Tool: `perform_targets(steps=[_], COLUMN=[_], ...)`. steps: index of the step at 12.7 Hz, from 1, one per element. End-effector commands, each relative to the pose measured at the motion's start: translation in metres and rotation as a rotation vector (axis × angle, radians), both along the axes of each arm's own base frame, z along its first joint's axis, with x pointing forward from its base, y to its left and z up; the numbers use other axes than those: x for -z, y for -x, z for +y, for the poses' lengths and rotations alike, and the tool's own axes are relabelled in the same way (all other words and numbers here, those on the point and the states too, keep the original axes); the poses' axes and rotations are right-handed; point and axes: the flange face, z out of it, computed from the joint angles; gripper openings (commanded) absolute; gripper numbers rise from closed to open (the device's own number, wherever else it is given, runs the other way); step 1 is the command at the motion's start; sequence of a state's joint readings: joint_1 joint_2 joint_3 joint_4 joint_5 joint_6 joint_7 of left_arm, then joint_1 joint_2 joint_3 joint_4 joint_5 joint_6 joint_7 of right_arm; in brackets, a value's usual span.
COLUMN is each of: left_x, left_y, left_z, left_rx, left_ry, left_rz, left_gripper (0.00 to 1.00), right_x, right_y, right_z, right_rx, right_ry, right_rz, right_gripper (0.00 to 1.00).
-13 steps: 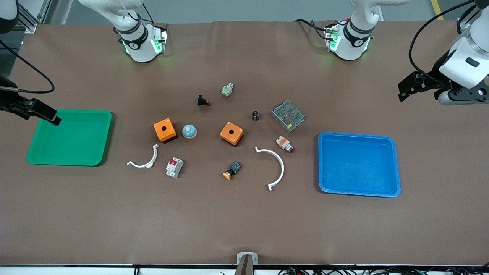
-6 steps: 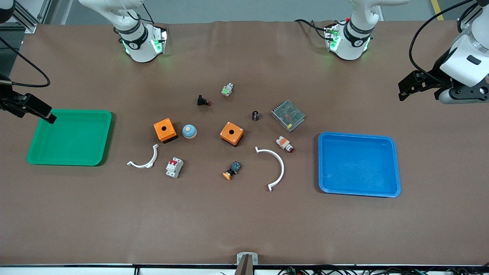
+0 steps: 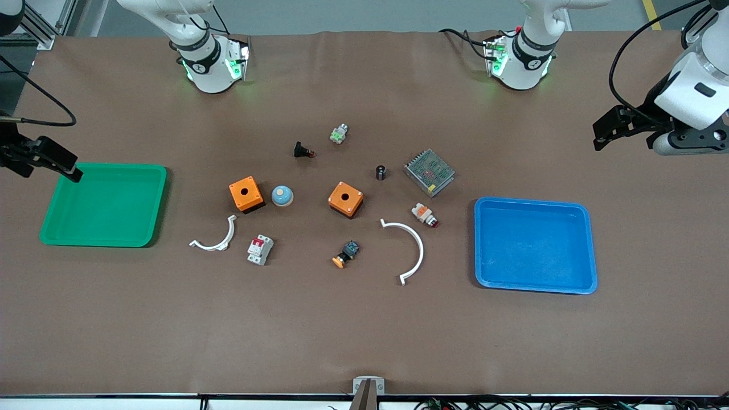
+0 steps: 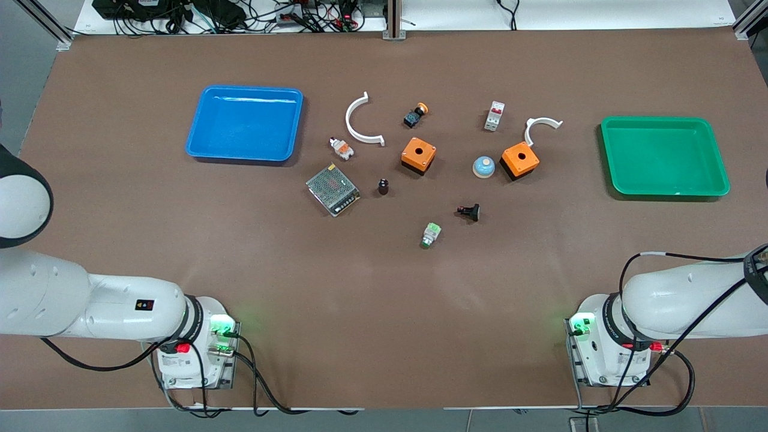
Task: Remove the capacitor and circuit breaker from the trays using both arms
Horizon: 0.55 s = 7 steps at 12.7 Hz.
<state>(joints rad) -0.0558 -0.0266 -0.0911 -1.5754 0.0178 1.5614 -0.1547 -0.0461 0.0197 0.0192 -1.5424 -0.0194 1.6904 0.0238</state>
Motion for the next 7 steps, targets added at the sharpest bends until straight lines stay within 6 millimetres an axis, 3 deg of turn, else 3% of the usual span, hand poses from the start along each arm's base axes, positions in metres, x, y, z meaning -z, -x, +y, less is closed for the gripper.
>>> perform_targets(steps=[1,2,5,7], left_x=[-0.0055,-0.0048,-0.0040,-0.0040], left_y=[0.0006,0.0005,0.0000,0.0001], left_z=[-0.0021,-0.0012,-0.0011,-0.0021], left_rx=[0.022,0.020,0.022,0.023], left_ry=[0.011,0.011,0.009,0.011], left_rz=[0.005,0.007,0.008,0.008], left_gripper=[1.00,1.00,1.00,1.00], right_x=[-0.0120,-0.0115,-0.0084,-0.0112], right_y=[0.0058,0.0062,0.0095,0.0077], right_z=[-0.0041,-0.0031,0.0052,0.0017], right_rx=[-0.093,-0.079,0.203,0.043], right_ry=[0.039,0.026,-0.096,-0.050], right_rz=[-0.029,-0.025,0.005,-0.011], right_gripper=[1.00,1.00,1.00,1.00])
